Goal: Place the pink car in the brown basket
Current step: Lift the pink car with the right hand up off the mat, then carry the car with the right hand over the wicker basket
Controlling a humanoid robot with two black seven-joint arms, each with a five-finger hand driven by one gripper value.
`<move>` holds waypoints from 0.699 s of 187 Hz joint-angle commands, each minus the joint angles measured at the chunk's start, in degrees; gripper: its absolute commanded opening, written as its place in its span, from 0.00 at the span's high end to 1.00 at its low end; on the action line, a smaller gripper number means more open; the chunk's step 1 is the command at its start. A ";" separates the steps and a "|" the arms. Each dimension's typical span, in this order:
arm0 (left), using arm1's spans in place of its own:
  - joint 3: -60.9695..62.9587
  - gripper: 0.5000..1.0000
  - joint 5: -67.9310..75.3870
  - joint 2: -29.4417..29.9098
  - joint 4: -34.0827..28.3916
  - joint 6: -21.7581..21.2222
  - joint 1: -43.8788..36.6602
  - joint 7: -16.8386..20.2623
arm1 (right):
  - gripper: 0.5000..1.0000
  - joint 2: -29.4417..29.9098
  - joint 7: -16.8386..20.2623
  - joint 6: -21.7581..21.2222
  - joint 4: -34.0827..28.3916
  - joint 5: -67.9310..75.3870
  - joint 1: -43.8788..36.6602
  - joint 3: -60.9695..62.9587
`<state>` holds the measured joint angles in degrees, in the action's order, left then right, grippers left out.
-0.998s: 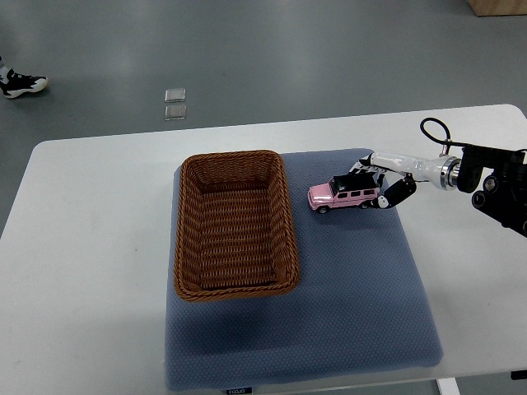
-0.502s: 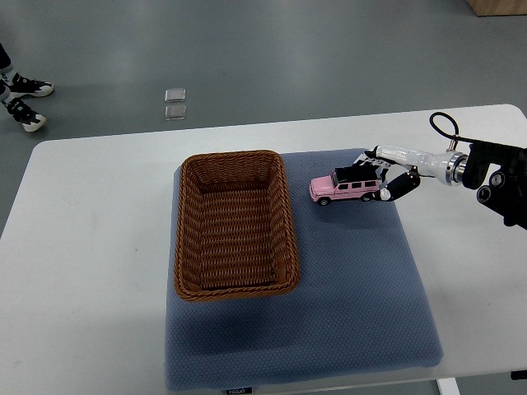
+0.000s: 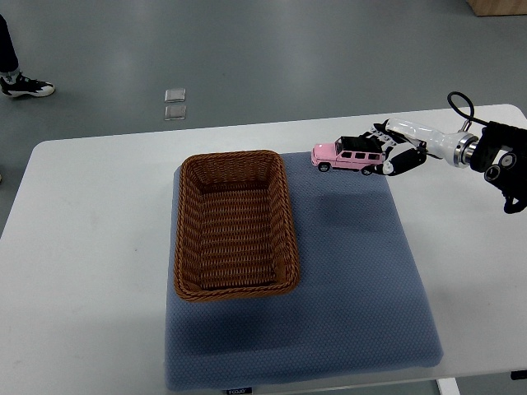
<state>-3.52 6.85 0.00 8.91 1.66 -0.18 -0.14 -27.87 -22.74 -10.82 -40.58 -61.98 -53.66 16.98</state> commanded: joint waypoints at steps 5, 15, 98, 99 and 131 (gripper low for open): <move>0.00 0.00 0.00 0.00 -0.04 0.01 0.00 0.05 | 1.00 0.44 -0.03 -0.17 0.33 0.37 -3.20 0.51; 0.00 0.00 0.00 0.00 0.05 0.01 0.00 -0.04 | 1.00 0.80 -0.03 -0.26 0.24 0.55 -4.87 0.77; 0.00 0.00 0.00 0.00 0.05 0.01 0.00 -0.04 | 1.00 9.15 -0.11 -0.87 -0.38 -6.48 -11.38 -0.37; 0.00 0.00 0.00 0.00 -0.04 0.01 0.00 -0.04 | 1.00 9.23 -0.11 -0.87 -0.38 -6.83 -11.38 -0.37; 0.00 0.00 0.00 0.00 -0.04 0.10 0.00 -0.04 | 1.00 11.78 -0.20 -0.87 -0.73 -8.42 -11.03 -0.37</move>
<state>-3.52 6.85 0.00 8.90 1.68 -0.18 -0.15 -17.33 -22.91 -11.65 -41.06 -69.94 -64.96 16.62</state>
